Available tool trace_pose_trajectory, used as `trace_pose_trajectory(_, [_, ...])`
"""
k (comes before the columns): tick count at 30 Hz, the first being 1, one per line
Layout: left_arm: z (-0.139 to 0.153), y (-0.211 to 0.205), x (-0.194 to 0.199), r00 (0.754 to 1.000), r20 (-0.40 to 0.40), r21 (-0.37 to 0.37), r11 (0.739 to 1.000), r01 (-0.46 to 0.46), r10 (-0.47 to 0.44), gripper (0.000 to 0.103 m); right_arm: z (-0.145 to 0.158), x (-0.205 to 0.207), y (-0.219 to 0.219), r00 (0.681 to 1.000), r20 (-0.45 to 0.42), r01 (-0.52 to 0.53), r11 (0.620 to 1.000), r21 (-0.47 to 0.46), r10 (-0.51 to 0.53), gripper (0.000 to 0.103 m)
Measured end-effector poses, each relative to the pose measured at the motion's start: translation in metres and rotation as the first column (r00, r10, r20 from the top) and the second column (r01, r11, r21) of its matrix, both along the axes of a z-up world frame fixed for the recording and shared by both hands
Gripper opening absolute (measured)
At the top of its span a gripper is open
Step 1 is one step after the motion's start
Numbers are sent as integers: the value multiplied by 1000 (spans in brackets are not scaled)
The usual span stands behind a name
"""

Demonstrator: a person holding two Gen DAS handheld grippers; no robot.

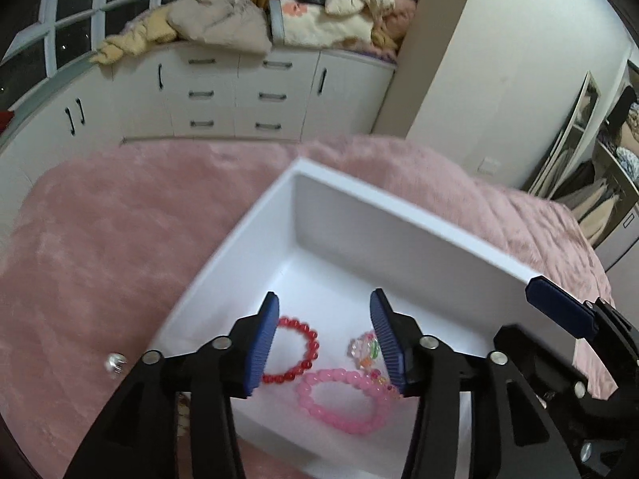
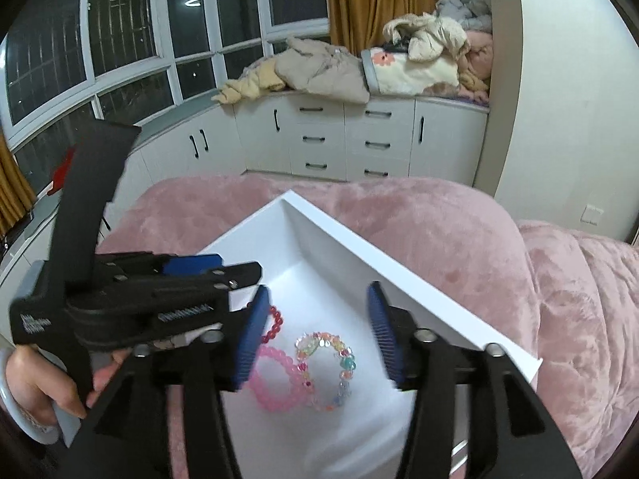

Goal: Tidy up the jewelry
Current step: 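Carry the red and crystal bracelets into the white box and release both, then move both open tools back toward the remaining jewelry on the bed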

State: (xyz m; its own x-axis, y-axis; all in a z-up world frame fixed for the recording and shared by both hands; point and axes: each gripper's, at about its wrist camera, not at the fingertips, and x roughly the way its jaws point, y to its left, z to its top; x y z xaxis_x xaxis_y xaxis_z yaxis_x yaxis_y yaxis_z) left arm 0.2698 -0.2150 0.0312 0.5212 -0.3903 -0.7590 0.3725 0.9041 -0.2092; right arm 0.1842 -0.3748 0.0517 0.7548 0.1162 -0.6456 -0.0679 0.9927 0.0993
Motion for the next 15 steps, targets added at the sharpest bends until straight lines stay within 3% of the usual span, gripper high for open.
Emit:
trace_pose_trajectory(5, [24,20,-14,996,89,40,999,-26,22,55,12,-8,9,999,52,-13,1000,-20,14,60])
trace_pose_trajectory(7, [33,32,-22,990,133,67,997,-48,39,67,17,-13,14,996,82,-20,999,-31,22,65])
trace_pose_trajectory(9, [41,43,-26,984,170,82,994,-73,58,72,22,-16,20,993,110,-31,999,-41,35,72])
trace_pose_trajectory(11, [47,58,-30,980,187,85,993,-85,68,73,24,-20,30,989,138,-49,996,-69,58,81])
trace_pose_trajectory(15, [50,93,-38,980,178,79,991,-109,94,79,21,-21,50,985,140,-83,987,-137,103,85])
